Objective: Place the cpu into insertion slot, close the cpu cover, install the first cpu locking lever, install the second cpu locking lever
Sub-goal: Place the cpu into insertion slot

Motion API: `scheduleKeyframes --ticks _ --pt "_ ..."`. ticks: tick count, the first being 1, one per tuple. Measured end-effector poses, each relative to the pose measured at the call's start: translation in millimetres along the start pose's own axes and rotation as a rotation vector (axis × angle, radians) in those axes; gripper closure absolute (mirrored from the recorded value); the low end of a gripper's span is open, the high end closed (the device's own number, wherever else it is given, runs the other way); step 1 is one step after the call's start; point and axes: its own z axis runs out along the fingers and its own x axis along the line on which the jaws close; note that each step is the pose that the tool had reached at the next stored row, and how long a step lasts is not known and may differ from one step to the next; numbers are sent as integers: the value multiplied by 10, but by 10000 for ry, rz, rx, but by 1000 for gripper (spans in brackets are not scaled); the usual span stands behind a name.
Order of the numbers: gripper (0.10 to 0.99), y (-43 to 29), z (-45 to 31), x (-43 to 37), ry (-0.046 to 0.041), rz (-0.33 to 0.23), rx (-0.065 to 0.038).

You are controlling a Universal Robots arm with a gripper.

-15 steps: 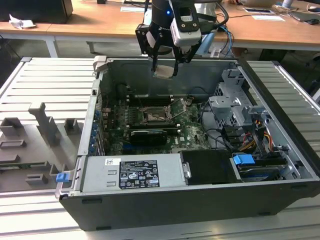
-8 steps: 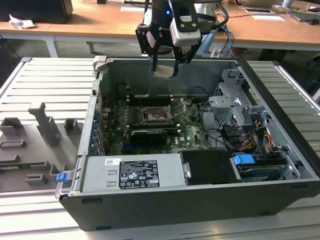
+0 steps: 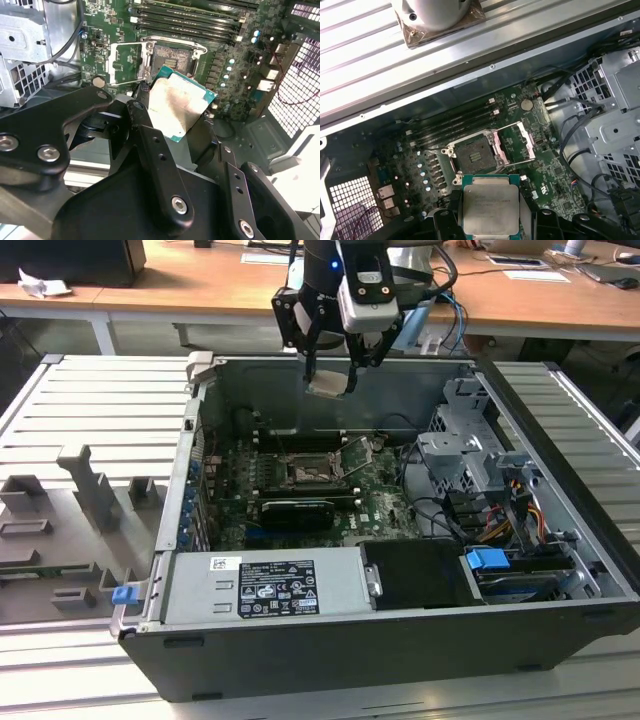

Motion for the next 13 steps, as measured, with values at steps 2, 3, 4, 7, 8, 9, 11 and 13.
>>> scheduleKeyframes --ticks 2,3,4,7,8,9,11,13 --pt "545 0 0 0 -7 86 -2" --pt "545 0 0 0 -13 138 -3" --pt "545 0 0 0 -19 208 -4" --pt "545 0 0 0 -34 378 -8" --pt "545 0 0 0 -39 434 -8" --pt "545 0 0 0 -43 475 -9" --pt "545 0 0 0 -51 564 -11" --pt "545 0 0 0 -61 685 -14"
